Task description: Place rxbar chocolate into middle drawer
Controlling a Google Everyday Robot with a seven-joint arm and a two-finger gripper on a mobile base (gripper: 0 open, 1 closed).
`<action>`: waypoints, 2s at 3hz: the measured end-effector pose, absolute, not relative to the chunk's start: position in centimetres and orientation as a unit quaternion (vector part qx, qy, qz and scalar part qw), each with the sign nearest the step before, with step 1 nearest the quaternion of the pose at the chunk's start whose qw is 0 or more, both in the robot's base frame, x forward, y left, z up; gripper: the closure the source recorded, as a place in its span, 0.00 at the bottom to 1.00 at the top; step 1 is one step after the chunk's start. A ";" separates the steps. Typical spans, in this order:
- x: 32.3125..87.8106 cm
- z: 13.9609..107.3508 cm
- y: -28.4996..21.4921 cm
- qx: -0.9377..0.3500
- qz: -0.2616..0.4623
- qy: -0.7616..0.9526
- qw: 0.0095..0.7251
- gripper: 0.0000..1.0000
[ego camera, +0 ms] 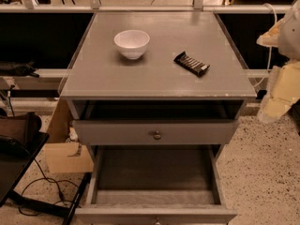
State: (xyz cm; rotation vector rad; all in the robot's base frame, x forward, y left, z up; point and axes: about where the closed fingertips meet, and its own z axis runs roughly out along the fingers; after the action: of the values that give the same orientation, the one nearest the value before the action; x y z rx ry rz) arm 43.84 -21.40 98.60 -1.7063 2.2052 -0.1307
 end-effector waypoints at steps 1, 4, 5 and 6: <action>43.9 98.6 -21.4 -0.602 -0.046 0.778 0.174 0.00; 62.7 94.8 -19.3 -0.531 0.062 0.800 0.273 0.00; 67.6 93.1 -18.3 -0.508 0.078 0.809 0.284 0.00; 70.5 91.3 -17.8 -0.494 0.075 0.818 0.286 0.00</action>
Offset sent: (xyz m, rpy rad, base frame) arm 0.1297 0.0133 -0.0167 0.2293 -0.0879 -0.0182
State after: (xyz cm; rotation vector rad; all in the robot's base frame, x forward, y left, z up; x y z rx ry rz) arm 70.47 -17.83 91.26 -1.3199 2.1852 0.1999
